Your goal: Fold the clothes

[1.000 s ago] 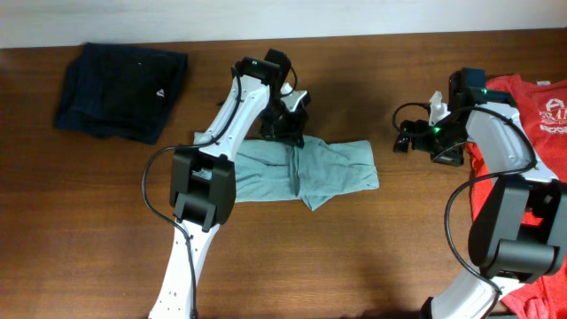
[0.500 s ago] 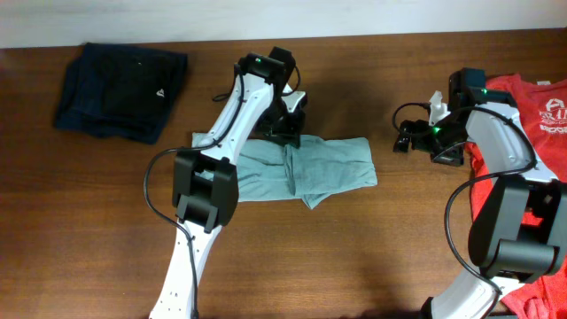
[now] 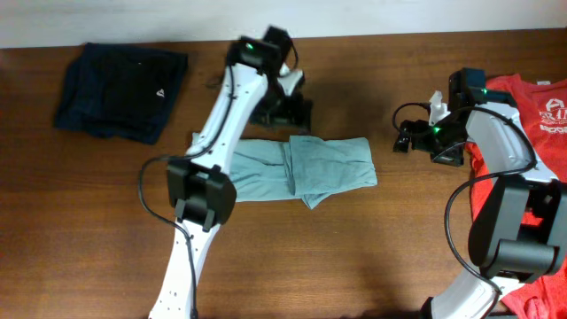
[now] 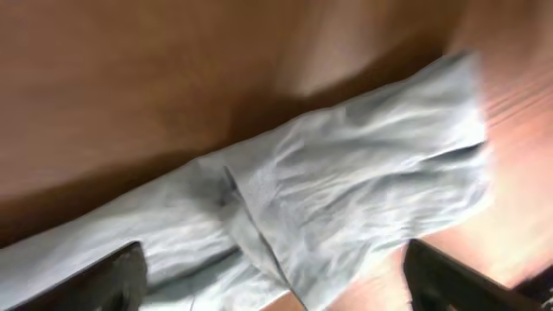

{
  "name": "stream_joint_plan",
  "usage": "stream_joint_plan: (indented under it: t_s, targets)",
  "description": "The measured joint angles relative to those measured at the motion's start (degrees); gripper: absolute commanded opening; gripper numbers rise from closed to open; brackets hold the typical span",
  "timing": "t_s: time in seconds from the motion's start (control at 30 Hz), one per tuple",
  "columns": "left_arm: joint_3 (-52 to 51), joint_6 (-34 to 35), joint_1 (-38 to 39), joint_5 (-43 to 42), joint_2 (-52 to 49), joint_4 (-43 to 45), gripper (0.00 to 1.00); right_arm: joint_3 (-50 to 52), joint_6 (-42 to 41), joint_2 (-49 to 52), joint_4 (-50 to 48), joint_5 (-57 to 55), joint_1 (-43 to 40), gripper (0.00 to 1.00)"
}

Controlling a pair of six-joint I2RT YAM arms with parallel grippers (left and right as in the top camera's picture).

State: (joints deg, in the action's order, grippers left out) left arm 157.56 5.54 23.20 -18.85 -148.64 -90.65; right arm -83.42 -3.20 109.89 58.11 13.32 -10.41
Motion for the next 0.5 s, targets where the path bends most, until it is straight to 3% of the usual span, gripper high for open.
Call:
stream_joint_plan:
  t_s: [0.17,0.43,0.5]
  targets:
    - [11.5,2.1,-2.8,6.2,0.2,-5.4,0.99,0.0,0.0,0.0,-0.4,0.0,0.0,0.99]
    - [12.5,4.9,-12.1,11.9,0.3,-5.8,0.99,-0.1,0.0,0.0,-1.1,4.8,0.0,1.0]
    - [12.2,5.1,-14.8,12.3,0.3,-5.8,0.99,-0.1,0.5,0.0,-1.5,6.8,0.2,0.88]
